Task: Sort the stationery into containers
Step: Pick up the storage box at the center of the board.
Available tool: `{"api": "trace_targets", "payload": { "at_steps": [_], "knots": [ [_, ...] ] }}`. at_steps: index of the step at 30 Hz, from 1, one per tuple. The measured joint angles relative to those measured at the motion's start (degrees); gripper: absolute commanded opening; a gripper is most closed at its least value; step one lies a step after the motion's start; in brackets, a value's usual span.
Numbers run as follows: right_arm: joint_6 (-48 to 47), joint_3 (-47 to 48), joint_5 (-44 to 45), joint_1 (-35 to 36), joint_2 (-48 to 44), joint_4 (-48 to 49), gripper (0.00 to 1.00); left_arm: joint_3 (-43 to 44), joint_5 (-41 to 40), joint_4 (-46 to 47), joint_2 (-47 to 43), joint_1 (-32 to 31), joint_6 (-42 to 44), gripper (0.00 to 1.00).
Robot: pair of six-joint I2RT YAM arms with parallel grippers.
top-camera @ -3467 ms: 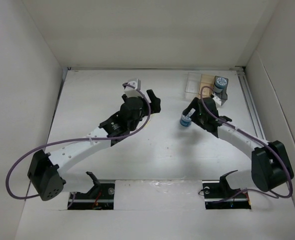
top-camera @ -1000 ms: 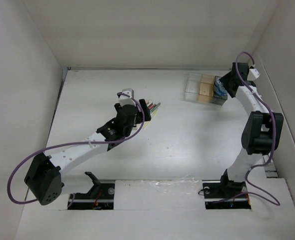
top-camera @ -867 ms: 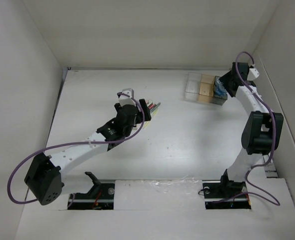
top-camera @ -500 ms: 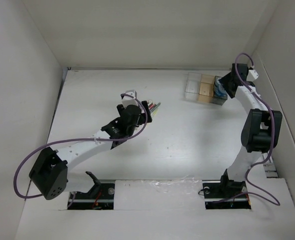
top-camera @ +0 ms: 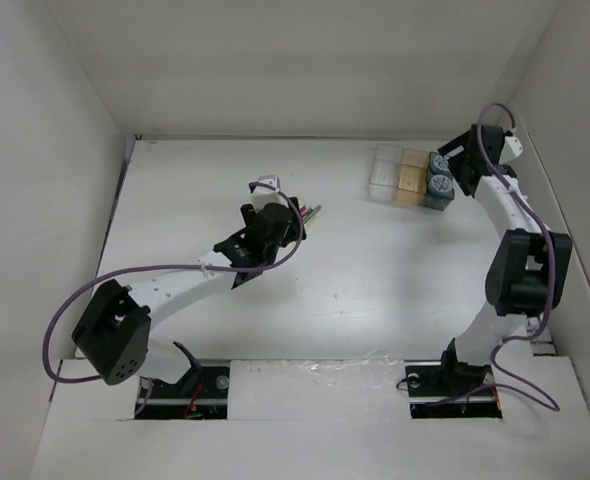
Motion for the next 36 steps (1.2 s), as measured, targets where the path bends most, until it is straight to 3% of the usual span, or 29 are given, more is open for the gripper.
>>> {"api": "trace_targets", "payload": {
  "at_steps": [7, 12, 14, 15, 16, 17, 18, 22, 23, 27, 29, 36],
  "knots": [
    [3.6, -9.1, -4.5, 5.6, -17.0, 3.9, 0.89, 2.3, 0.6, -1.6, 4.3, 2.6, -0.8, 0.64],
    [7.4, -11.9, -14.0, 13.3, -21.1, 5.0, 0.89, 5.7, 0.6, -4.7, 7.0, 4.1, -2.6, 0.66],
    [7.4, -17.6, -14.6, 17.3, -24.2, 7.7, 0.84, 7.0, 0.5, -5.6, 7.8, 4.1, -3.0, 0.68],
    [7.2, -20.7, -14.1, 19.8, -26.2, 7.9, 0.70, 7.8, 0.5, -6.1, 8.3, 4.2, -3.2, 0.69],
    [6.9, -23.7, -13.5, 22.5, -28.3, 8.0, 0.28, 8.5, 0.4, -6.4, 8.8, 4.2, -3.2, 0.71],
    [6.4, -26.2, -13.0, 25.0, -30.4, 8.0, 0.06, 9.2, 0.5, -6.8, 9.4, 4.2, -3.2, 0.76],
    [6.4, -28.0, -12.5, 27.3, -32.3, 7.8, 0.00, 9.9, 0.4, -7.1, 10.1, 4.2, -3.1, 0.78],
    [6.2, -30.5, -9.6, 31.2, -38.7, 7.9, 0.04, 11.2, 0.2, -7.9, 12.9, 4.6, -3.1, 0.82],
    [6.0, -30.6, -8.6, 31.8, -40.1, 7.9, 0.20, 11.5, 0.2, -8.3, 13.7, 4.8, -3.1, 0.82],
    [4.8, -30.6, -4.4, 34.2, -42.9, 7.8, 0.62, 13.9, -0.3, -9.7, 17.7, 5.5, -2.9, 0.82],
    [4.1, -30.6, -3.2, 35.5, -42.9, 7.5, 0.67, 15.2, -0.5, -10.4, 19.5, 6.1, -2.9, 0.82],
    [4.1, -33.9, -0.5, 37.6, -42.5, 8.5, 0.67, 16.3, 2.7, -9.9, 22.3, 11.7, -2.6, 0.76]
  ]
}}
